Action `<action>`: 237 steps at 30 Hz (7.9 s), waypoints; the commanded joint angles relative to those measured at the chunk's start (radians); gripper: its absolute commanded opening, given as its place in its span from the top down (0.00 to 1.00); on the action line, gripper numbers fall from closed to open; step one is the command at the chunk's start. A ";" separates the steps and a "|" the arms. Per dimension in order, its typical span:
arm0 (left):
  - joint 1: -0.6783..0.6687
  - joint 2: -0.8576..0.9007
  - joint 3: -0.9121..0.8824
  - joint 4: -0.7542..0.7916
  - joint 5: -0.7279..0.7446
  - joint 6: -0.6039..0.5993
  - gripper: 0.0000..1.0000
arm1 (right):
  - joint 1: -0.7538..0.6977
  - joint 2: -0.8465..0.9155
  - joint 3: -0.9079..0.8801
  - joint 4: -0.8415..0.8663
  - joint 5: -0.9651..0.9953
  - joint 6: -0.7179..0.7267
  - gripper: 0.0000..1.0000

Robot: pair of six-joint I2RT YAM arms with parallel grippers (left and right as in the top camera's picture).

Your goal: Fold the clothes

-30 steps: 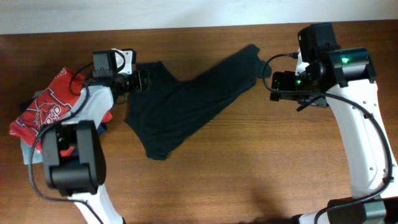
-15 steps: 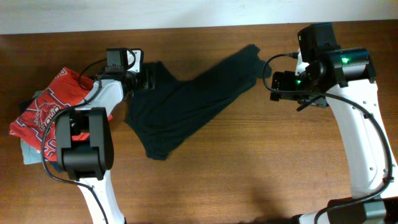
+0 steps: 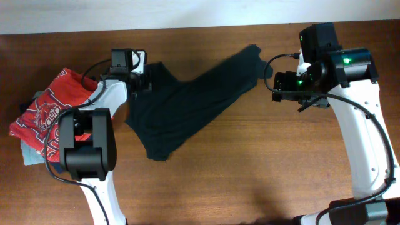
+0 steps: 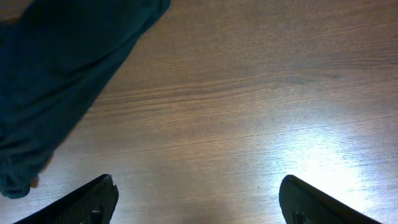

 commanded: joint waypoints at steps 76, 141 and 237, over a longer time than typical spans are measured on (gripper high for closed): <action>-0.108 -0.276 1.090 -1.289 -0.202 0.183 0.99 | -0.042 0.248 -0.007 0.359 -0.128 -0.120 0.59; -0.116 -0.372 1.090 -1.037 -0.435 0.120 1.00 | -0.122 -0.139 0.060 0.529 -0.150 -0.337 0.96; -0.213 0.020 1.085 -1.160 -0.284 0.274 0.51 | -0.192 0.241 0.052 -0.069 0.015 -0.129 0.27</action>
